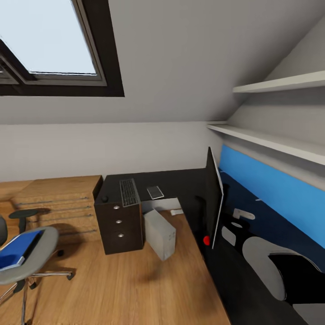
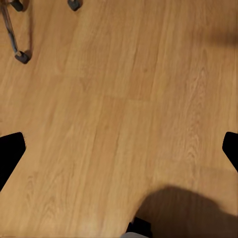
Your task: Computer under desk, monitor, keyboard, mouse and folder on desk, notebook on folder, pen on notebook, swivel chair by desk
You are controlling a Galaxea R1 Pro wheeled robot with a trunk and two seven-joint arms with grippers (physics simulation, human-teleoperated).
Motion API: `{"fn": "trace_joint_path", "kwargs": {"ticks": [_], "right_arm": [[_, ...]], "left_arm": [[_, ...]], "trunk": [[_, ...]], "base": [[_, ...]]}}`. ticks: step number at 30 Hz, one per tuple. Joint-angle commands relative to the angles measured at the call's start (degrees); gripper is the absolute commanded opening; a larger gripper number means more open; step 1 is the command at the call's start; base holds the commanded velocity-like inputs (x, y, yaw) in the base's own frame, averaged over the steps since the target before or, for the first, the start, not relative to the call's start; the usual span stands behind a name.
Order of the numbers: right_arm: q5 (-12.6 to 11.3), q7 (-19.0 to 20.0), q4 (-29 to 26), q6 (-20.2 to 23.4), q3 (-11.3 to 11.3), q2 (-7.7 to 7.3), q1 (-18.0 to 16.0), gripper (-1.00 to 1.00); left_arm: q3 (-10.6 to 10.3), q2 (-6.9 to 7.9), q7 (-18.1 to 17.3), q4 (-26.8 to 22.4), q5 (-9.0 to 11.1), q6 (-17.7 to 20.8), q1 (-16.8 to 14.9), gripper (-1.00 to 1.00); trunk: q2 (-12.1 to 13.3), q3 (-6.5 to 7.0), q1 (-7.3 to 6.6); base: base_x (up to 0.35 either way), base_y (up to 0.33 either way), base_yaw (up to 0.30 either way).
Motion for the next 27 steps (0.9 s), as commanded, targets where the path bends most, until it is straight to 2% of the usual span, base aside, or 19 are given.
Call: {"fn": "trace_joint_path", "kwargs": {"ticks": [1,9,27], "right_arm": [[-0.39,0.00,0.05,-0.26,0.28,0.10,-0.01,1.00],[-0.19,0.00,0.11,-0.26,0.30,0.54,-0.01,1.00],[-0.14,0.00,0.00,-0.26,0.22,0.54,-0.01,1.00]], "left_arm": [[-0.47,0.01,0.40,-0.09,0.23,-0.02,0.00,1.00],[-0.47,0.01,0.40,-0.09,0.23,-0.02,0.00,1.00],[-0.47,0.01,0.36,-0.09,0.23,-0.02,0.00,1.00]], "trunk": [[-0.04,-0.02,0.02],[-0.04,-0.02,0.02],[-0.04,-0.29,0.02]], "base": [[0.000,0.000,0.225],[0.000,0.000,0.258],[0.004,0.005,0.257]]}}
